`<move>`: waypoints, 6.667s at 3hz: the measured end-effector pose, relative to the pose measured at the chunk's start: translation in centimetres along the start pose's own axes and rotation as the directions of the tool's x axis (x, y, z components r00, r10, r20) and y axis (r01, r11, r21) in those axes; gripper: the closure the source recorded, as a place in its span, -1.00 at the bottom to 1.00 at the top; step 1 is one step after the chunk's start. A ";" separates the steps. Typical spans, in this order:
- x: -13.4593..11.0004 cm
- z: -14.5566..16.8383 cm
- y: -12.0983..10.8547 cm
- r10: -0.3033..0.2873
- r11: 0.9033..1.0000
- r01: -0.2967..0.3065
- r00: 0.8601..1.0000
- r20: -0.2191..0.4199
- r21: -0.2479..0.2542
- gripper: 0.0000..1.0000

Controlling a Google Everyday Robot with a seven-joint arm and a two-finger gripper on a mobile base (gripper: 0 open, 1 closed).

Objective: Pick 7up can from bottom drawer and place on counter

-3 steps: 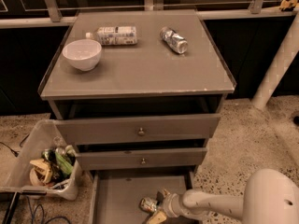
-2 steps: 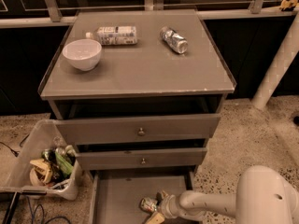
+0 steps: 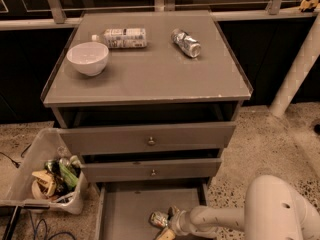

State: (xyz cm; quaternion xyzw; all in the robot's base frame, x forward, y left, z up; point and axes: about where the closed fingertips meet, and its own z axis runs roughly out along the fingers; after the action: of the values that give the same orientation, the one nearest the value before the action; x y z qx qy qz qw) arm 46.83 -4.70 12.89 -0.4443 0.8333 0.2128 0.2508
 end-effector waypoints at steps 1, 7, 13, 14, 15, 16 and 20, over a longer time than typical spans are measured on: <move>0.0 0.0 0.0 0.000 1.000 0.000 1.000 0.000 0.000 -0.65; -6.0 -10.7 -1.5 -0.125 0.979 0.146 0.981 0.146 -0.140 1.00; -21.7 -32.6 6.1 -0.244 0.966 0.247 0.969 -0.044 0.076 1.00; -22.1 -33.3 6.2 -0.258 0.962 0.260 0.966 -0.035 0.080 1.00; -25.1 -40.0 6.9 -0.292 0.943 0.293 0.956 -0.031 0.157 1.00; -28.3 -46.5 8.0 -0.341 0.910 0.340 0.939 -0.039 0.235 1.00; -34.0 -60.5 2.2 -0.312 0.902 0.233 0.934 0.174 0.364 1.00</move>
Offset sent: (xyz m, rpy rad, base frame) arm 0.0000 0.0000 -0.0001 -0.0001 0.0000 0.0000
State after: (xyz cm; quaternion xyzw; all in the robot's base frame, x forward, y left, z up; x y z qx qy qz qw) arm 47.45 -16.97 81.25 -0.4800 0.7520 0.0789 0.4448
